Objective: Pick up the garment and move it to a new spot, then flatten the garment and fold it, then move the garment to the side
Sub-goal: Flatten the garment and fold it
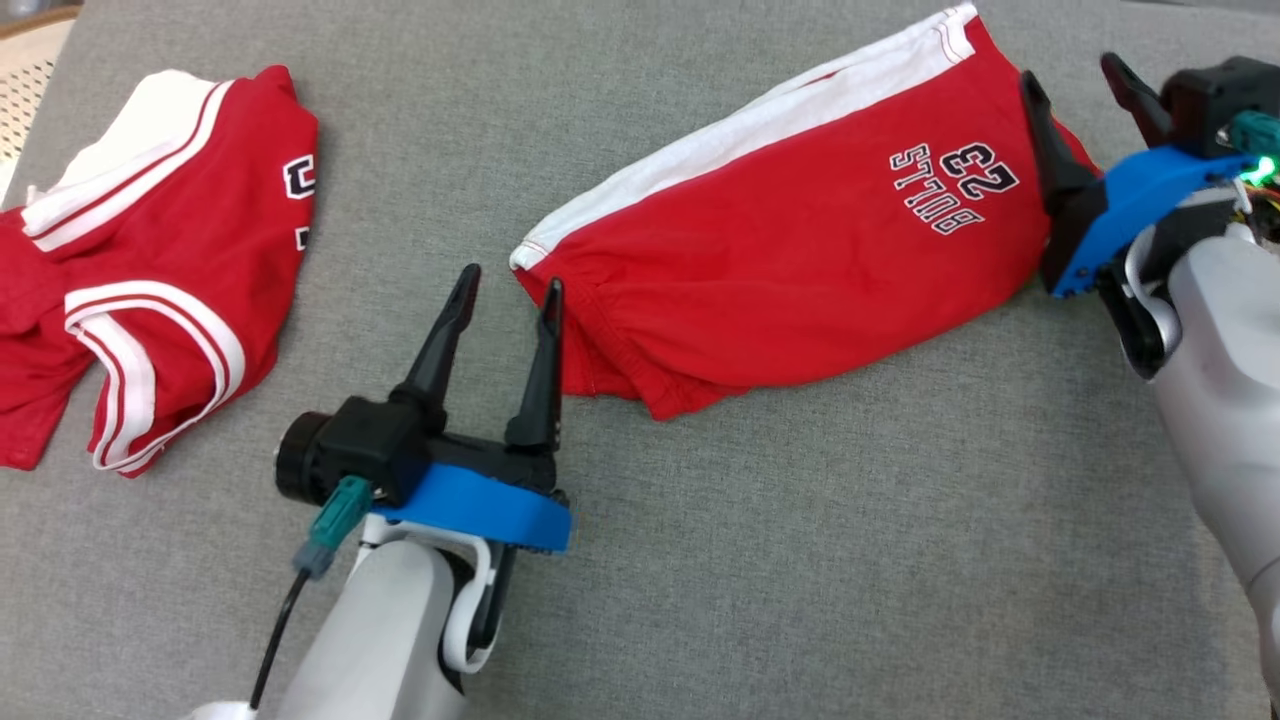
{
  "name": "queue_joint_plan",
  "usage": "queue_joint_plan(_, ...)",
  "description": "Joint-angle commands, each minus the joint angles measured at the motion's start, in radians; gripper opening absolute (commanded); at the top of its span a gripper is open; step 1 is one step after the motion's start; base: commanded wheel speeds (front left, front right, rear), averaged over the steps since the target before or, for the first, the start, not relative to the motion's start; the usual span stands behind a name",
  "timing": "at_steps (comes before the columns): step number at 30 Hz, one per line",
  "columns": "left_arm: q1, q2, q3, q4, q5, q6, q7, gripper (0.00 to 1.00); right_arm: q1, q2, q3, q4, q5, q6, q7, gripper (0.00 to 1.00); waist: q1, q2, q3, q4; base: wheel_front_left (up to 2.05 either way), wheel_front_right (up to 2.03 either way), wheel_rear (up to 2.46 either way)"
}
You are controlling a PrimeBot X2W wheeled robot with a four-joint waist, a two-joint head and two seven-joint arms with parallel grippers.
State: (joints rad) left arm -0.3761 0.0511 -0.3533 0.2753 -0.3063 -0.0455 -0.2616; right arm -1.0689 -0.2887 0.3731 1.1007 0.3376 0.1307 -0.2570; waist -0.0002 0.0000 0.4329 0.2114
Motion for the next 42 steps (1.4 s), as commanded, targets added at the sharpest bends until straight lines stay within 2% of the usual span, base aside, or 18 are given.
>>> queue_joint_plan(1, 0.02, -0.001, 0.032, -0.026, 0.016, 0.005, -0.005, 1.0, 0.022, -0.018, 0.004, 0.01, 0.01, 0.0, -0.005, 1.0, 0.0002, 0.0, -0.006, 0.003, 0.0, 0.0, 0.0)
queue_joint_plan(9, 0.077, -0.001, 0.164, -0.129, 0.05, 0.022, -0.005, 1.0, 0.057, -0.033, 0.018, 0.068, 0.051, 0.0, 0.022, 1.0, 0.0002, 0.0, -0.015, 0.017, 0.0, 0.0, 0.0)
queue_joint_plan(20, 0.1, -0.001, 0.208, -0.175, 0.066, 0.024, -0.005, 1.0, 0.108, -0.01, 0.04, 0.115, 0.118, 0.0, 0.093, 1.0, 0.0002, 0.0, -0.016, 0.029, 0.0, 0.0, 0.0)
queue_joint_plan(21, 0.099, -0.001, 0.209, -0.175, 0.067, 0.023, -0.005, 1.0, 0.113, -0.007, 0.043, 0.114, 0.125, 0.0, 0.1, 0.28, 0.0002, 0.0, -0.016, 0.029, 0.0, 0.0, 0.0)
queue_joint_plan(22, 0.099, -0.001, 0.208, -0.176, 0.068, 0.024, -0.005, 1.0, 0.116, -0.007, 0.048, 0.109, 0.13, 0.0, 0.101, 0.0, 0.0002, 0.0, -0.016, 0.029, 0.0, 0.0, 0.0)
queue_joint_plan(27, 0.105, -0.001, 0.206, -0.179, 0.077, 0.037, -0.005, 1.0, 0.116, -0.007, 0.051, 0.076, 0.175, 0.0, 0.07, 0.0, 0.0002, 0.0, -0.027, 0.015, 0.0, 0.0, 0.0)
queue_joint_plan(32, 0.116, -0.001, 0.224, -0.17, 0.097, 0.031, -0.005, 1.0, 0.144, 0.009, 0.048, 0.044, 0.218, 0.0, 0.032, 0.0, 0.0002, 0.0, -0.065, -0.023, 0.0, 0.0, 0.0)
queue_joint_plan(42, 0.168, -0.001, 0.258, -0.155, 0.129, 0.015, -0.005, 1.0, 0.322, 0.021, 0.017, -0.078, 0.315, 0.0, -0.007, 0.0, 0.0002, 0.0, -0.158, -0.118, 0.0, 0.0, 0.0)
